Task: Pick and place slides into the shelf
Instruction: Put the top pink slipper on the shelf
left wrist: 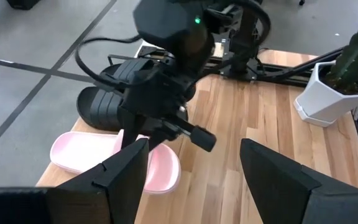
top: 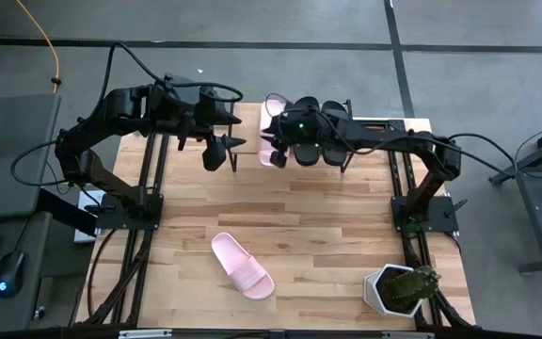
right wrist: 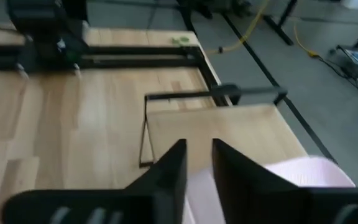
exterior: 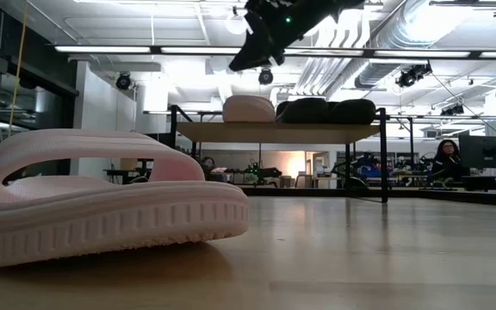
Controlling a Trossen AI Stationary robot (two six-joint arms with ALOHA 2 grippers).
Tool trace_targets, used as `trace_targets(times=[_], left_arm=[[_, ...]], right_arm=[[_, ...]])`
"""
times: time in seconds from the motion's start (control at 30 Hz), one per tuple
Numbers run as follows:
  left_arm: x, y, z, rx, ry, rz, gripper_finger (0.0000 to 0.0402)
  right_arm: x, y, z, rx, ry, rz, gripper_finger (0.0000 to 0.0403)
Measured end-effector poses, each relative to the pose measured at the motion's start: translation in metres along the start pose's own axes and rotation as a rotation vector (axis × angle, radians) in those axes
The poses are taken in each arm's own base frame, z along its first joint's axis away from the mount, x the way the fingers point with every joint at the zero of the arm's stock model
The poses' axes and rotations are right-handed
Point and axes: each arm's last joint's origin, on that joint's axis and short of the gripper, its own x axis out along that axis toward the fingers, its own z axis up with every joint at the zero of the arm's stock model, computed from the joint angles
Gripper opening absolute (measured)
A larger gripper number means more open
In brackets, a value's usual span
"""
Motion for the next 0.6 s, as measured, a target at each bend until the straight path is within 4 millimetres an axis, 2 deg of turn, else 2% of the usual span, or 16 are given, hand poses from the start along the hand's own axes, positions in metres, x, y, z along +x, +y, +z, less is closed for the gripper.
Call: trace_targets(times=[0.17, 0.4, 0.6], left_arm=[[0.0, 0.0, 0.002, 0.0, -0.02, -0.003, 0.0244], [0.0, -0.001, 0.002, 0.001, -0.025, -0.018, 0.0244], [0.0, -0.001, 0.002, 0.0, -0.025, -0.019, 0.0244]], right_arm=[[0.002, -0.011, 0.002, 0.024, -0.066, 0.068, 0.0008], [0.016, -0.019, -0.006, 0.043, -0.056, 0.082, 0.0001], [0.035, -0.023, 0.003, 0.055, -0.037, 0.086, 0.0]])
